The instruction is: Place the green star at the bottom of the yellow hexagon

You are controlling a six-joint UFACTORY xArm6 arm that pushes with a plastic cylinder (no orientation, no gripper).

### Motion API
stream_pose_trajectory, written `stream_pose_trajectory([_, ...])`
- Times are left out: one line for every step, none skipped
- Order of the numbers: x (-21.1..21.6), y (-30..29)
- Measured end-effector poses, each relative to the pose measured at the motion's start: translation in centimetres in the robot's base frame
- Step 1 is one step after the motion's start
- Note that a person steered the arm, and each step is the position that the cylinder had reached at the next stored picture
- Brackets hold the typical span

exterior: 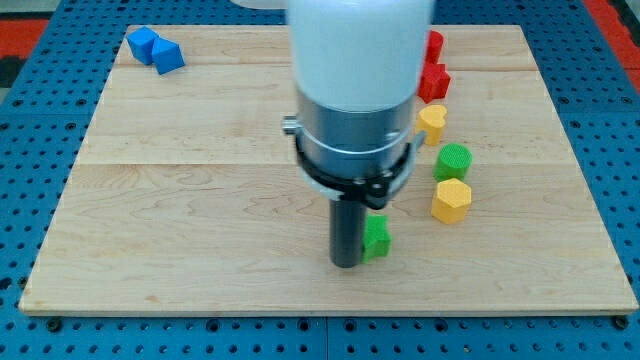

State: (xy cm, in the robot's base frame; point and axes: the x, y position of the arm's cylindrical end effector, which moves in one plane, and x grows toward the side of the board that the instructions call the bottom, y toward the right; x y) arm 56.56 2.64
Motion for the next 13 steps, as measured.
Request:
stream_pose_trajectory([0.0, -3.1])
stream_pose_trajectory([-2.8, -2.2])
stream_pose_trajectory([-4.2, -0.3])
stream_pose_trajectory([-2.9, 2.0])
stream_pose_trajectory([-1.7, 2.8])
stream_pose_trajectory([1.8, 2.1])
stream_pose_trajectory([2.0, 5.4])
stream_pose_trajectory([1.9, 6.3])
stream_pose_trajectory([1.9, 4.7])
stream_pose_trajectory([1.2, 6.3])
stream_pose_trajectory([0.4, 7.9])
stream_pose_trajectory([0.3, 7.9])
stream_pose_trajectory([0.3, 7.7])
